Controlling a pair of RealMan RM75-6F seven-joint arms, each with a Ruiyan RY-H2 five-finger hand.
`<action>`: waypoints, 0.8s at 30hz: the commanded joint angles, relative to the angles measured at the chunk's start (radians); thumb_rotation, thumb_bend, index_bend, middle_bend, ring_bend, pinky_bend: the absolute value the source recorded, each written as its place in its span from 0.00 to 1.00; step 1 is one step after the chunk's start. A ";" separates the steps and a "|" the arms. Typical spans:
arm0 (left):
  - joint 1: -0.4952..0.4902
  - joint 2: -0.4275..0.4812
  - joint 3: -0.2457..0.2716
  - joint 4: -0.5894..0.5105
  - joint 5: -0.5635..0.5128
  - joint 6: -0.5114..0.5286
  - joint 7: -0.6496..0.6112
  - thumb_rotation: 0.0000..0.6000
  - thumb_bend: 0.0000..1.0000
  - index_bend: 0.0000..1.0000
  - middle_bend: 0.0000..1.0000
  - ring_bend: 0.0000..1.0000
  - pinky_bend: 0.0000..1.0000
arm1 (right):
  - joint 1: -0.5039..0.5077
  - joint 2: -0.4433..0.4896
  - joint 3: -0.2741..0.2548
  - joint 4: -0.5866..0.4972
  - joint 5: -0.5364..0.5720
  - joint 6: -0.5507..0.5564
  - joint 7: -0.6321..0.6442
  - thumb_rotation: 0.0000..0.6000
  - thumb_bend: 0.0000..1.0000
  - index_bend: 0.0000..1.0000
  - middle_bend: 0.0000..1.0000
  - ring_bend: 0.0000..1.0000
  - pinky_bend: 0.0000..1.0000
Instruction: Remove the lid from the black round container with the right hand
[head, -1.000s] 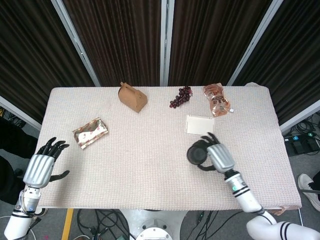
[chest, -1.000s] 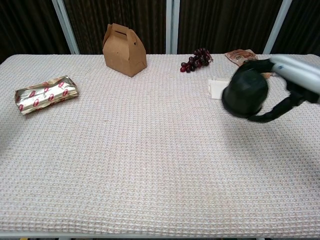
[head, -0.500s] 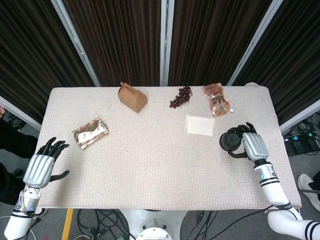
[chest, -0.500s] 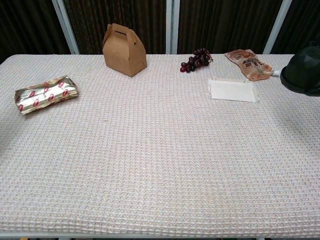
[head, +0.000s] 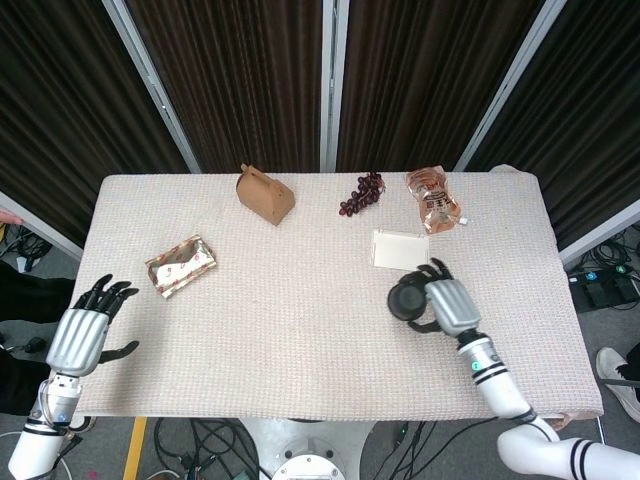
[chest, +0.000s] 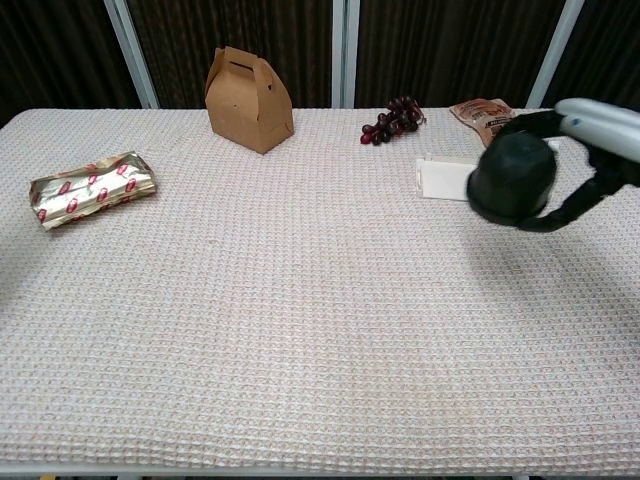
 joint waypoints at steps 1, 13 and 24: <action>0.000 0.000 0.000 0.000 0.000 0.000 0.000 1.00 0.02 0.23 0.17 0.08 0.27 | -0.060 0.070 -0.013 0.076 0.032 0.008 0.120 1.00 0.15 0.45 0.51 0.14 0.00; 0.000 0.000 0.000 0.000 0.000 0.000 0.000 1.00 0.02 0.23 0.17 0.08 0.27 | -0.031 -0.132 -0.097 0.203 -0.070 -0.030 0.062 1.00 0.15 0.45 0.51 0.14 0.00; 0.000 0.000 0.000 0.000 0.000 0.000 0.000 1.00 0.02 0.23 0.17 0.08 0.27 | -0.042 -0.140 -0.092 0.282 -0.069 -0.027 0.116 1.00 0.15 0.45 0.51 0.14 0.00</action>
